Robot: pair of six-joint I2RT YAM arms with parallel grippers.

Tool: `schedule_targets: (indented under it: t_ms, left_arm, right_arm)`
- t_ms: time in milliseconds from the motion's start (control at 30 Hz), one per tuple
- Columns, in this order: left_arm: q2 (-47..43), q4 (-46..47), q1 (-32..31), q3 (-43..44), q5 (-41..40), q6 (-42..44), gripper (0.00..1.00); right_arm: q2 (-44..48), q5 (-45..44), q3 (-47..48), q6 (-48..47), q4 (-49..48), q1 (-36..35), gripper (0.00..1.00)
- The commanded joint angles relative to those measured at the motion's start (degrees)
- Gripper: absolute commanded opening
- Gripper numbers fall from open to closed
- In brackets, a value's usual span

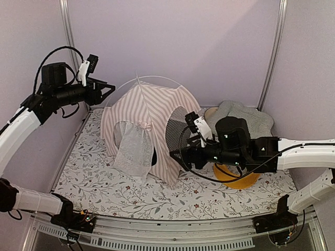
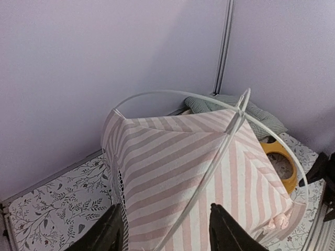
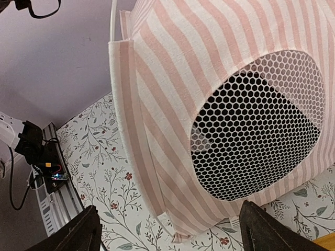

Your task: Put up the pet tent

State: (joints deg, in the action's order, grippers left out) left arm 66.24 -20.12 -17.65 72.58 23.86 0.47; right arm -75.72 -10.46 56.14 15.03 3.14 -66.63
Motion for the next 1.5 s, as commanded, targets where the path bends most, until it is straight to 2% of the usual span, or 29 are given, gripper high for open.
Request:
schedule_targets:
  t_ms: [0,200,433,733,1000,1233,1467]
  left_arm:
    - [4.31,-4.37,-3.04,5.22,1.04,3.37,0.54]
    - [8.84,-6.34,-7.71,9.09,-4.21,5.26,0.5]
    - [12.36,-9.15,-9.36,12.14,-7.71,5.3,0.27]
    - [8.98,-7.51,-10.04,12.14,-9.26,4.91,0.0]
    - [2.72,-4.3,-10.04,11.46,-12.45,5.98,0.0]
    - [-2.47,-2.73,-9.6,11.26,-23.89,7.68,0.0]
    - [-3.69,-4.48,-3.27,10.91,-26.52,8.0,0.0]
  right_arm:
    - [3.55,-2.8,-2.63,1.41,-5.06,1.38,0.93]
    - [5.72,-3.21,-4.02,0.28,-7.07,2.5,0.96]
    - [7.19,-2.73,-5.42,0.13,-7.4,3.17,0.97]
    - [7.12,-3.43,-5.83,0.27,-7.02,3.65,0.97]
    - [7.07,-4.54,-5.5,0.53,-6.43,4.44,0.97]
    - [6.58,-6.79,-4.82,2.93,-4.04,6.35,0.98]
    - [5.78,-4.84,-4.86,5.22,-3.16,8.91,0.98]
